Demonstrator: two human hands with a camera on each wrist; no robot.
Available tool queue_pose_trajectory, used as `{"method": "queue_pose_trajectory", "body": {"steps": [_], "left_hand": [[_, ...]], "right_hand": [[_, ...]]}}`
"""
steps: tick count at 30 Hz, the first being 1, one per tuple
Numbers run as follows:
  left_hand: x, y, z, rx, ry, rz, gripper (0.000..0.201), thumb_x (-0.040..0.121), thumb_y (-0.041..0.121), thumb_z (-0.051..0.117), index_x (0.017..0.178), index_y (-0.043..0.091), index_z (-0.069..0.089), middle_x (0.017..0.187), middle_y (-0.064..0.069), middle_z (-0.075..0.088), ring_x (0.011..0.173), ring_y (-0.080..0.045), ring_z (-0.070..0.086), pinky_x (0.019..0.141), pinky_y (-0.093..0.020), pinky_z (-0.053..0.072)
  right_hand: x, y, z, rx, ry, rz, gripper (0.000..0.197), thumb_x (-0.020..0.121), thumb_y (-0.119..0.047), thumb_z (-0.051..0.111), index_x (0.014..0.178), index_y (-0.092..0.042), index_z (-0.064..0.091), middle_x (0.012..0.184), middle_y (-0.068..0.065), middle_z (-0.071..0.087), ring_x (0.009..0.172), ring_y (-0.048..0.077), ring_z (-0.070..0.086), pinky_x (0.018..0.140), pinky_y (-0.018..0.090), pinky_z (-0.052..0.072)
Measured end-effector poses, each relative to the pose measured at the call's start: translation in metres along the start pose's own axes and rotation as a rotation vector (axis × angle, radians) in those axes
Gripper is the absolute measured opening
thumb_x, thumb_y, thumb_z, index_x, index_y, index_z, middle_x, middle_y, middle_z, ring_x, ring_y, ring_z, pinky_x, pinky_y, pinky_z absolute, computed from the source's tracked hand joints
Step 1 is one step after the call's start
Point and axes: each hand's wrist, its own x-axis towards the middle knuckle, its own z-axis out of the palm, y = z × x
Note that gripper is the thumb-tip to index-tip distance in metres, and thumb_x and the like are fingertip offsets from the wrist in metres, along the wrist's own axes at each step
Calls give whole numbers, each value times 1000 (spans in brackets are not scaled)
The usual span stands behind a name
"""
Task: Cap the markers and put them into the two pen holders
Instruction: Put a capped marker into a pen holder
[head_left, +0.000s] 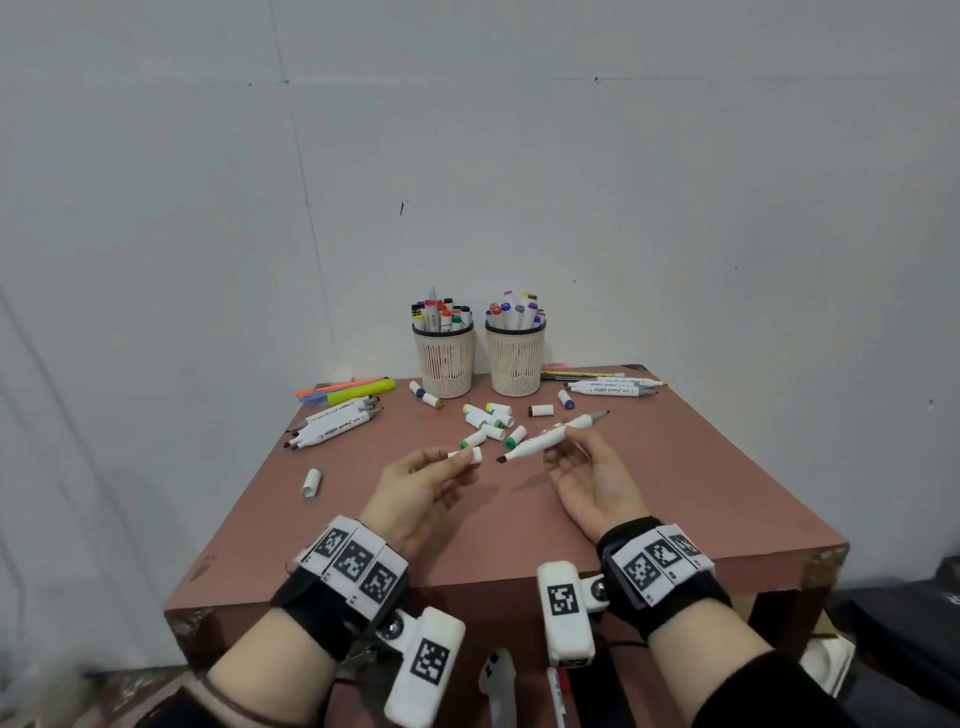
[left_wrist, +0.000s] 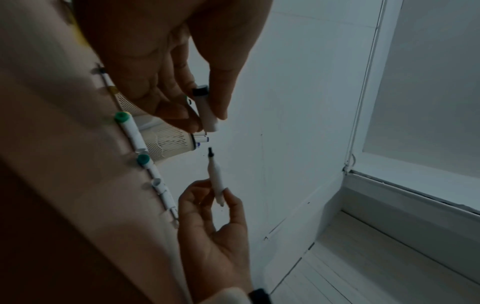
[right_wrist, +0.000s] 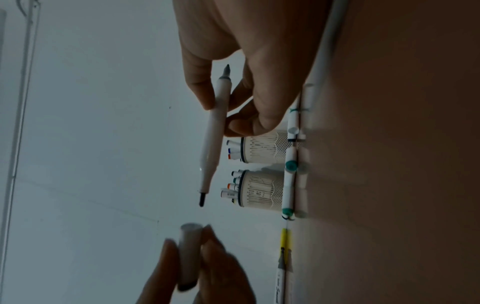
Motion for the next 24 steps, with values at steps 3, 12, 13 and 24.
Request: {"method": "queue_pose_trajectory", "body": {"steps": [3,12,13,24], "left_hand": [[5,-4,-4,-64,-10,10,7,82,-1,64,86,2,59,73,-10,72,63,-14,70,55,-15,53],[14,-13,-15,-154,-28,7,10,80,-4,62,88,0,58,76,-12,72,65,-16,70,54,-19,54],[13,-13,-15,-159,-35,7,9,81,-5,61,89,-1,58,76,-12,72,64,-16,70,54,-19,54],[13,-16,-15,-124,-85,53,15,77,-12,61,87,-1,58,73,-15,70,62,-20,68,60,-21,56]], "right_hand": [[1,4,1,-19,-7,-2,15,89,1,50,79,-8,56,74,5,55,68,14,52,61,21,48],[5,8,-1,-55,-26,-22,19,87,6,51,74,-5,58,68,8,63,71,18,57,57,21,55],[4,8,-1,-70,-36,-23,19,87,7,51,74,-4,58,69,8,63,72,18,57,57,21,55],[1,13,0,-199,-171,13,15,88,12,47,84,1,57,76,12,65,72,18,65,71,27,59]]}}
